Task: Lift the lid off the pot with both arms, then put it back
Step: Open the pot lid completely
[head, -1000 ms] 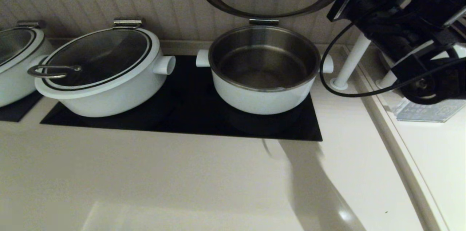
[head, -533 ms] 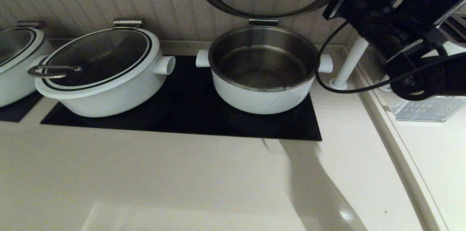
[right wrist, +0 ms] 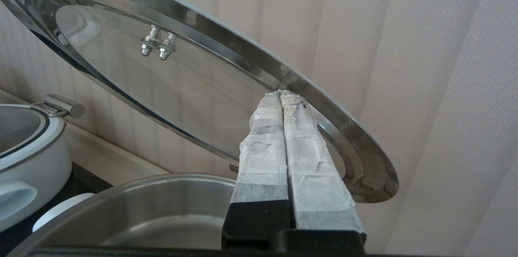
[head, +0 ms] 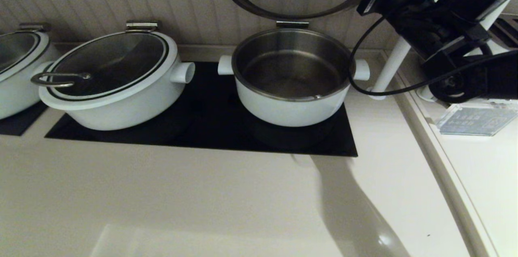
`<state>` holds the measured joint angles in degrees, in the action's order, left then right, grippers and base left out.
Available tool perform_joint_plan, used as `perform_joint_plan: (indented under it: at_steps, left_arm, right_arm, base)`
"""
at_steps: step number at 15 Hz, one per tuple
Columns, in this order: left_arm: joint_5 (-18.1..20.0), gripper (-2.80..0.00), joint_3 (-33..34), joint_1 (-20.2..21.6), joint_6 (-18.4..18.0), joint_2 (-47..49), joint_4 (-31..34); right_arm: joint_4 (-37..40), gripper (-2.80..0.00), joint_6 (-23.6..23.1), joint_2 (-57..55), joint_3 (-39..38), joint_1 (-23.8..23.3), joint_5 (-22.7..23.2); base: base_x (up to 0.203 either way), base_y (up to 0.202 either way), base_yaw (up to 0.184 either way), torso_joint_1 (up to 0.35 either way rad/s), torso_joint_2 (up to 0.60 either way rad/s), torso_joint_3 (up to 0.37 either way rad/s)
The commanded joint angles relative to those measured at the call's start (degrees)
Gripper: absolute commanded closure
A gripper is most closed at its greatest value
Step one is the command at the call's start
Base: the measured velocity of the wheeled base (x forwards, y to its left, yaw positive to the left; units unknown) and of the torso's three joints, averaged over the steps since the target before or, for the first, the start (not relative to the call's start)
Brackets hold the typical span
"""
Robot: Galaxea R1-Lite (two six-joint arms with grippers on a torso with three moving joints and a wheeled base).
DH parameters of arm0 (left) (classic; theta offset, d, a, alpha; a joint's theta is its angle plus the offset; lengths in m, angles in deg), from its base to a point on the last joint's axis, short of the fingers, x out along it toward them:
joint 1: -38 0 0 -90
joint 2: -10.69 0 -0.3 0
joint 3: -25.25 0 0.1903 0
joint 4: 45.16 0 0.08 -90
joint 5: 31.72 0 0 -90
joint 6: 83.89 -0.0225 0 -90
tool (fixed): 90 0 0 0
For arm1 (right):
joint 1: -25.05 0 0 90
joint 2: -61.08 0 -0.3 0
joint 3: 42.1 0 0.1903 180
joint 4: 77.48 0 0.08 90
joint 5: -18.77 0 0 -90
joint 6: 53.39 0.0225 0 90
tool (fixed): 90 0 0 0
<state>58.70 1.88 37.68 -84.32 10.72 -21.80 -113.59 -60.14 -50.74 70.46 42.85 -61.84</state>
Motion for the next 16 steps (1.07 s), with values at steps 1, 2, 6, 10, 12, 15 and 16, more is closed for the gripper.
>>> perform_joint_plan:
  at_steps: [1,2,6,10,12,15,16]
  left_arm:
    - [0.02,0.00,0.00,-0.02,-0.01,-0.02,0.00]
    - [0.02,0.00,0.00,-0.02,-0.01,-0.02,0.00]
    - [0.02,0.00,0.00,-0.02,-0.01,-0.02,0.00]
    - [0.02,0.00,0.00,-0.02,-0.01,-0.02,-0.01]
    - [0.02,0.00,0.00,-0.02,-0.01,-0.02,-0.05]
    - [0.02,0.00,0.00,-0.02,-0.01,-0.02,-0.09]
    - [0.02,0.00,0.00,-0.02,-0.01,-0.02,-0.09]
  right_arm:
    - [-0.29,0.00,-0.11,0.05,-0.43,-0.05,0.01]
    - [-0.29,0.00,-0.11,0.23,-0.79,-0.01,0.03]
    - [-1.00,0.00,-0.18,1.91,-4.97,-0.03,0.09]
    - [-1.55,0.00,-0.11,3.49,-8.86,-0.02,0.09]
    - [-1.60,0.00,-0.19,4.68,-11.71,0.02,0.09]
    - [-1.79,0.00,-0.20,7.10,-16.78,0.04,0.09]
    - [-2.12,0.00,-0.20,7.84,-18.58,0.04,0.09]
  base:
    - [0.000,0.000,0.000,0.000,0.00,0.000]
    - [0.000,0.000,0.000,0.000,0.00,0.000]
    - [0.000,0.000,0.000,0.000,0.00,0.000]
    - [0.000,0.000,0.000,0.000,0.00,0.000]
    - [0.000,0.000,0.000,0.000,0.00,0.000]
    - [0.000,0.000,0.000,0.000,0.00,0.000]
    - [0.000,0.000,0.000,0.000,0.00,0.000]
